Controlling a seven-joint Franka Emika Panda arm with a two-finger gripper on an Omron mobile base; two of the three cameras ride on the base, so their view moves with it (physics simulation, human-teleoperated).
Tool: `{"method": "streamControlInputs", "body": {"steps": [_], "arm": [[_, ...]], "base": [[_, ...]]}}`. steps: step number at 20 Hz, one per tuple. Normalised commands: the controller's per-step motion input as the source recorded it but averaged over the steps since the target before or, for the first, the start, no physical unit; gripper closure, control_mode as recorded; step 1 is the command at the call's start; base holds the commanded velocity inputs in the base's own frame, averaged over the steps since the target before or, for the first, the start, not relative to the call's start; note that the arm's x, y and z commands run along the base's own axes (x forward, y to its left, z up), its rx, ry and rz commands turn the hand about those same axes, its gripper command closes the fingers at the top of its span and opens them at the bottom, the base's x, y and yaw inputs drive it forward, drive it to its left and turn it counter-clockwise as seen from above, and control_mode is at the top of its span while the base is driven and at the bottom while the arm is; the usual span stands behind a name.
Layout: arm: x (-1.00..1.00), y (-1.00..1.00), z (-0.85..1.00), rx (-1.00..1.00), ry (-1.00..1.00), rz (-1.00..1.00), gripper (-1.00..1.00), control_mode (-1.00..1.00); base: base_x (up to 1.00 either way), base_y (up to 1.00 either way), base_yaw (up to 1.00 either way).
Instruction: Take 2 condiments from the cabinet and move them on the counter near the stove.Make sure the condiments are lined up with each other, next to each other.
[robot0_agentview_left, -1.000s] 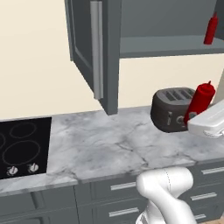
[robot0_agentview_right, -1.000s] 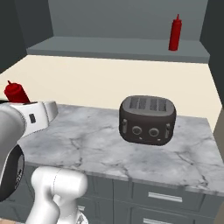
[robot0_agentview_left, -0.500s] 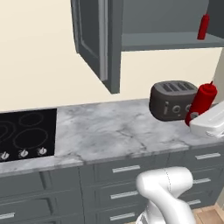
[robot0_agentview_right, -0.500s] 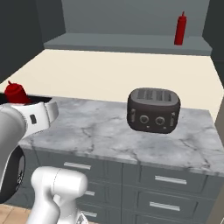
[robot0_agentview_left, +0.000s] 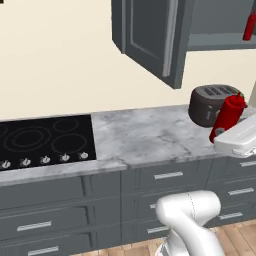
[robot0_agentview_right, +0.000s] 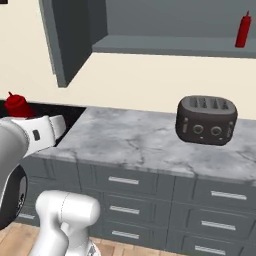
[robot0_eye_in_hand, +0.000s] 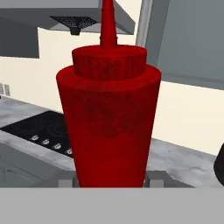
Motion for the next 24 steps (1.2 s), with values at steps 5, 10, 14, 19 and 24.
{"method": "streamControlInputs", "body": {"steps": [5, 10, 14, 19, 24], "arm": [[0.00, 0.00, 0.00, 0.00, 0.00, 0.00, 1.00, 1.00], [0.00, 0.00, 0.00, 0.00, 0.00, 0.00, 1.00, 1.00], [0.00, 0.00, 0.00, 0.00, 0.00, 0.00, 1.00, 1.00], [0.00, 0.00, 0.00, 0.00, 0.00, 0.00, 1.00, 1.00], [0.00, 0.00, 0.00, 0.00, 0.00, 0.00, 1.00, 1.00]], "base": [[-0.55, 0.49, 0.00], [-0.26, 0.74, 0.00], [0.00, 0.91, -0.02], [0.00, 0.98, -0.03], [0.00, 1.00, -0.02]]}}
